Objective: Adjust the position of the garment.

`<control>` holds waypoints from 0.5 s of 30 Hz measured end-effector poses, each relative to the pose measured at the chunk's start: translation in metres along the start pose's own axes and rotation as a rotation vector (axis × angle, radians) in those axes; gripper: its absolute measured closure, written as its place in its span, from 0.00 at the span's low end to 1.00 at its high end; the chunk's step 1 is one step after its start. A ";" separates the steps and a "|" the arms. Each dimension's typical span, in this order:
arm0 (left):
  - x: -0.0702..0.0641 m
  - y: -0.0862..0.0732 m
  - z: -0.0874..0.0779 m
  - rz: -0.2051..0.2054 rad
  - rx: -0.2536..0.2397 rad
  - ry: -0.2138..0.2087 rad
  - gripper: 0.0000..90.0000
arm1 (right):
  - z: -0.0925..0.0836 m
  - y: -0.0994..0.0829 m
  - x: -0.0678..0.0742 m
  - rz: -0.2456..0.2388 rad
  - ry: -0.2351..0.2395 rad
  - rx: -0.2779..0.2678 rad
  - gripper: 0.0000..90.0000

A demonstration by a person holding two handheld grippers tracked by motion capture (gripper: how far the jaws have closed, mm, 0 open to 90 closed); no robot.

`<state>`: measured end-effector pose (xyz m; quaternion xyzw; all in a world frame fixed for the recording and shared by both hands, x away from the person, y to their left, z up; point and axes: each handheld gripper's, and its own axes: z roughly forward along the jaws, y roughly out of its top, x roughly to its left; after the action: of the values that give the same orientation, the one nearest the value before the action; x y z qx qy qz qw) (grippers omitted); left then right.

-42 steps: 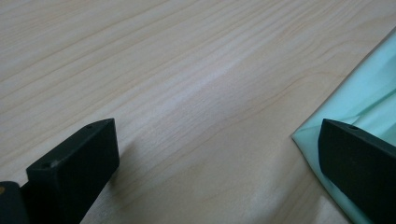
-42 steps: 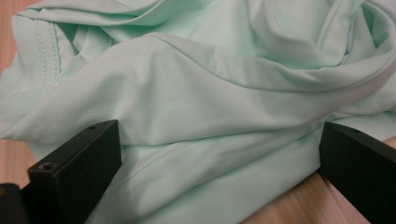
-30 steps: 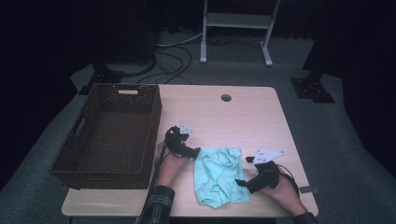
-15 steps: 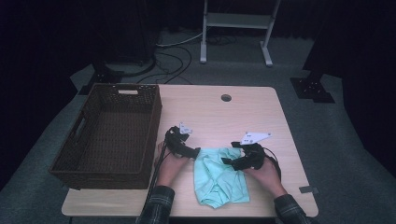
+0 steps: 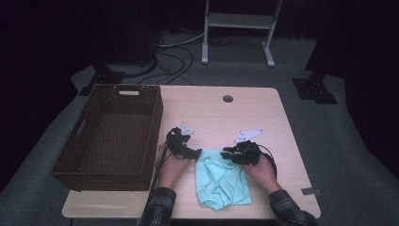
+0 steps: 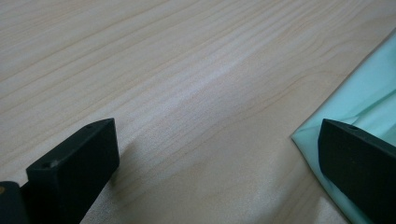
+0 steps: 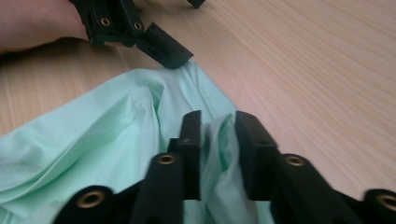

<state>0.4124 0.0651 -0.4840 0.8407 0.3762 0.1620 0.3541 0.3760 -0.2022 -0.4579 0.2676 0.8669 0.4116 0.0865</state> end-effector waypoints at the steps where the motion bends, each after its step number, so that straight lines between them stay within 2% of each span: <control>1: 0.000 0.000 0.000 0.000 0.000 0.000 0.00 | 0.000 -0.001 0.000 -0.004 0.000 0.004 0.90; 3: 0.000 0.000 0.000 0.000 0.000 0.000 0.00 | -0.001 -0.002 0.000 -0.010 0.000 0.010 0.95; 8: 0.000 0.000 0.000 0.000 0.000 0.000 0.00 | -0.006 -0.003 0.000 -0.010 -0.007 0.012 0.96; 15: 0.000 0.000 0.000 0.000 0.000 0.000 0.00 | -0.021 -0.007 -0.006 0.027 -0.088 -0.008 0.96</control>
<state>0.4124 0.0651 -0.4840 0.8408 0.3763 0.1621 0.3539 0.3702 -0.2235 -0.4499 0.2966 0.8569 0.4041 0.1203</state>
